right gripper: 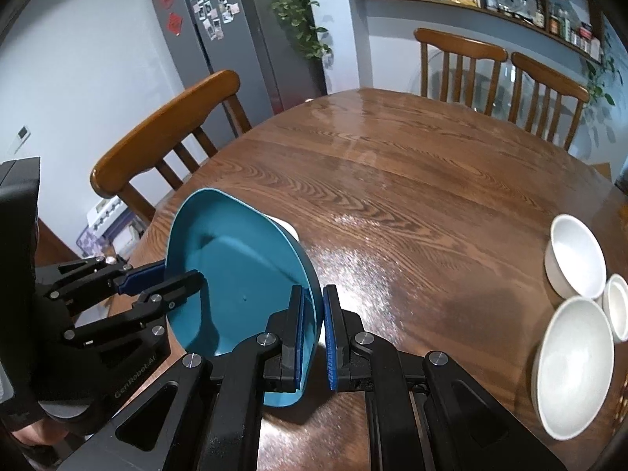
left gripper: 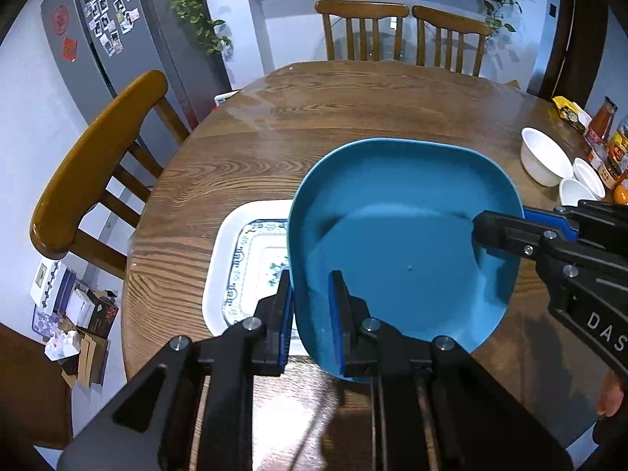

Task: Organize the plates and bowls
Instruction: 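Lower the teal dish onto the stacked blue-patterned plates with the left tool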

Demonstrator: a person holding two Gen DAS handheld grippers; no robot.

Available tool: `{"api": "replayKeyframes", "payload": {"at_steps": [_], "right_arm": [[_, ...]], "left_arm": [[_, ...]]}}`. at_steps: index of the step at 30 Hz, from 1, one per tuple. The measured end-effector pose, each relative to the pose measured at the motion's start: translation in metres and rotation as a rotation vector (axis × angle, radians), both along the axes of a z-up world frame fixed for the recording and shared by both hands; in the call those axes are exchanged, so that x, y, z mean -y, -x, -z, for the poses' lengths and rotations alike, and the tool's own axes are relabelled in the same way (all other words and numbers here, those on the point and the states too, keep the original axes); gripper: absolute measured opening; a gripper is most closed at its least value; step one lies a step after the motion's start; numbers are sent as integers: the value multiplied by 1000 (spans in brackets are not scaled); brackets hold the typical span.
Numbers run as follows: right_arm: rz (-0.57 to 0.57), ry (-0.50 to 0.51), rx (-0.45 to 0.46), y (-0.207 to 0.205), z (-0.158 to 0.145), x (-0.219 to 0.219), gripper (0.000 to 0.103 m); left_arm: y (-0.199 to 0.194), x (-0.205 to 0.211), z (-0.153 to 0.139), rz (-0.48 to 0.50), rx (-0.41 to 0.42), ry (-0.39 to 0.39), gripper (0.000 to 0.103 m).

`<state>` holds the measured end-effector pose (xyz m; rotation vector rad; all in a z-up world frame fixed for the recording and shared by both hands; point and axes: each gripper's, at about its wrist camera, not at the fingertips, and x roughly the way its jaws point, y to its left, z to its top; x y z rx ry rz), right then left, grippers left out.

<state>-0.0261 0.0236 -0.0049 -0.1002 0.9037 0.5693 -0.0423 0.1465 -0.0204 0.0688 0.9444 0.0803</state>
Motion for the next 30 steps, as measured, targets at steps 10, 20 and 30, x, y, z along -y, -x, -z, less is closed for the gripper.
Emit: {"api": "replayKeyframes", "payload": {"at_steps": [10, 20, 30], "right_arm": [[-29, 24, -12, -20, 6, -29, 11], [-60, 65, -67, -37, 30, -55, 11], [-84, 81, -127, -50, 52, -68, 11]], "left_arm": [[-16, -29, 5, -43, -5, 7, 15], [-32, -48, 20, -79, -43, 4, 16], [-42, -62, 42, -100, -107, 12, 16]]}}
